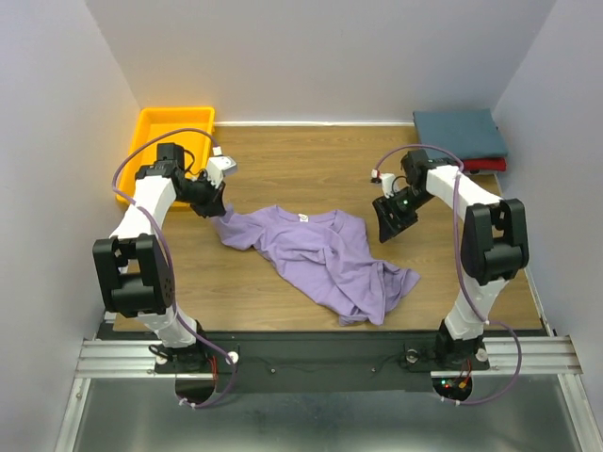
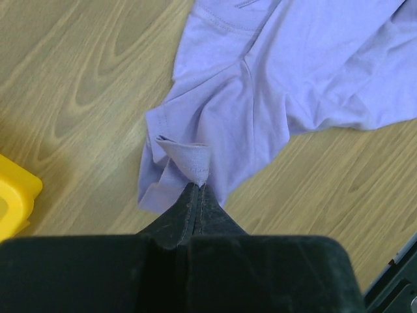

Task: Fold and stack the t-shirts
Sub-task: Flatten the tshirt out

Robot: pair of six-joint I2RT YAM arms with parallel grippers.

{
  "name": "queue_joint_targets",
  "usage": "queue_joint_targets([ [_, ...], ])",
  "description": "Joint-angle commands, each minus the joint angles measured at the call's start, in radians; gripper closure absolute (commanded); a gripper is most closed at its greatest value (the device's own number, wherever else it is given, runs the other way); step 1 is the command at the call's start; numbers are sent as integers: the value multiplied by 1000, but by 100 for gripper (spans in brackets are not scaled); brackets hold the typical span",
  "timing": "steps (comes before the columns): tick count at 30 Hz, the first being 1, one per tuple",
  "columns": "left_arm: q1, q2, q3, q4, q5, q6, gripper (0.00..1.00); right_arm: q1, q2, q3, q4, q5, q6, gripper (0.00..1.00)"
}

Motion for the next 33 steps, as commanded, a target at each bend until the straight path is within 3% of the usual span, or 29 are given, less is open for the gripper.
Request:
queue_joint_targets([
  [1,-3,-26,35,4,23,-1,100,-9,22,68,12,-106,132,39],
  [9,-3,-14,23,21,34,-8,100,-7,59,43,15,-211,172,37],
  [13,-4,-8,24,34,40,-19,100,-9,144,86,148,-174,296,36],
  [21,-9,8,62,38,45,-28,100,23,240,122,239,-134,370,37],
  [23,-12,20,76,46,48,-44,100,37,260,134,238,-149,369,44],
  [24,-14,23,84,46,57,-51,100,37,278,139,238,-152,364,58],
  [25,-12,27,101,52,60,-57,100,37,283,146,238,-151,359,65],
  [26,-12,29,107,52,67,-74,100,39,284,163,236,-140,355,84],
  [28,-12,24,130,49,74,-82,100,37,271,185,235,-117,335,99],
  [33,6,-5,170,66,87,-131,100,-10,168,287,236,6,292,99],
])
